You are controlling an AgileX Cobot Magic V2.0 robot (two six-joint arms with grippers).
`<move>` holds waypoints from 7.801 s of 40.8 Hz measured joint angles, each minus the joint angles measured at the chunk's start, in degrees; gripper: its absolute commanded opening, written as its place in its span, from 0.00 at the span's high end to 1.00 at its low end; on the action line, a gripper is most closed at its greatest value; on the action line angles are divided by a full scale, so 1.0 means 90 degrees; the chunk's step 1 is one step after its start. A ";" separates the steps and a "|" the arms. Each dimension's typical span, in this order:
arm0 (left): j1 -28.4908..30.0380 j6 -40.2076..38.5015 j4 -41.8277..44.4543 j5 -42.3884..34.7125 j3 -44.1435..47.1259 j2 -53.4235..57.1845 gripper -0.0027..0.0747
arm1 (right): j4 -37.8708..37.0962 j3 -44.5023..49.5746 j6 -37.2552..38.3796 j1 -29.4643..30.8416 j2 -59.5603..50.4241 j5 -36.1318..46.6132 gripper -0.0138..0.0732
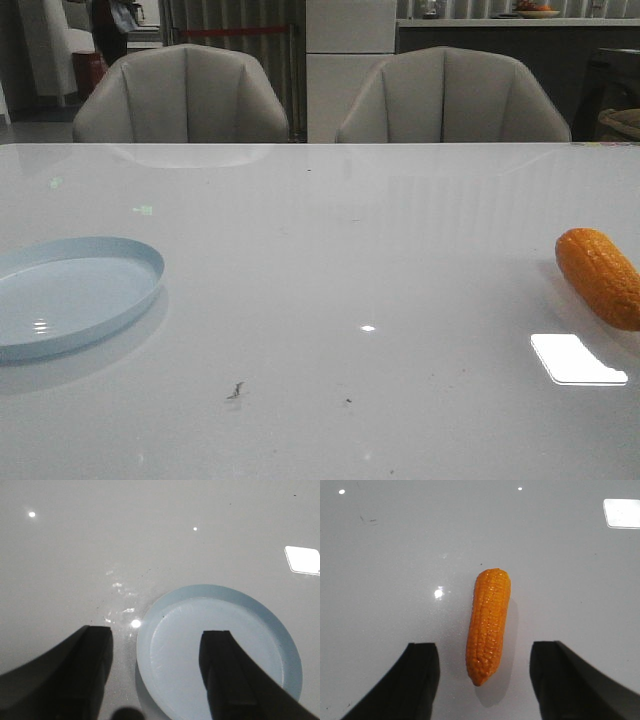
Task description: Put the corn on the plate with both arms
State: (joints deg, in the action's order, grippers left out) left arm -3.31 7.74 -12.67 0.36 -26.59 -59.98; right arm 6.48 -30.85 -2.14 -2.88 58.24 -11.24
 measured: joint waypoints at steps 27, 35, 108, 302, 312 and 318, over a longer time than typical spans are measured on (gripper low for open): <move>0.0659 0.0000 -0.0062 0.3219 -0.3267 -0.3745 0.37 | 0.0000 0.0000 0.0000 0.0000 0.0000 -0.0299 0.24; 0.0659 0.0000 -0.0062 0.3530 -0.3847 -0.4546 0.37 | 0.0000 0.0000 0.0000 0.0000 0.0000 -0.0353 0.24; -0.1203 0.0000 -0.2607 0.4575 -0.5462 -0.5148 0.84 | 0.0000 0.0000 0.0000 0.0000 0.0000 -0.0455 0.24; 0.0431 -0.0155 0.1033 0.2778 -0.1194 0.0916 0.38 | -0.0433 -0.6498 0.0172 -0.1790 0.4196 -0.3553 0.13; 0.0431 -0.0155 0.1033 0.2778 -0.1194 0.0916 0.38 | -0.0444 -0.5059 0.0074 -0.0526 0.2577 -0.3642 0.13; 0.0431 -0.0155 0.1033 0.2778 -0.1194 0.0916 0.38 | -0.0444 -0.3694 -0.0076 0.0009 0.1392 -0.3130 0.13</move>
State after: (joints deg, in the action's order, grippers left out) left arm 0.56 6.34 -3.37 25.36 -37.34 -51.73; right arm 2.49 -64.09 -2.82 -2.79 70.77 -39.41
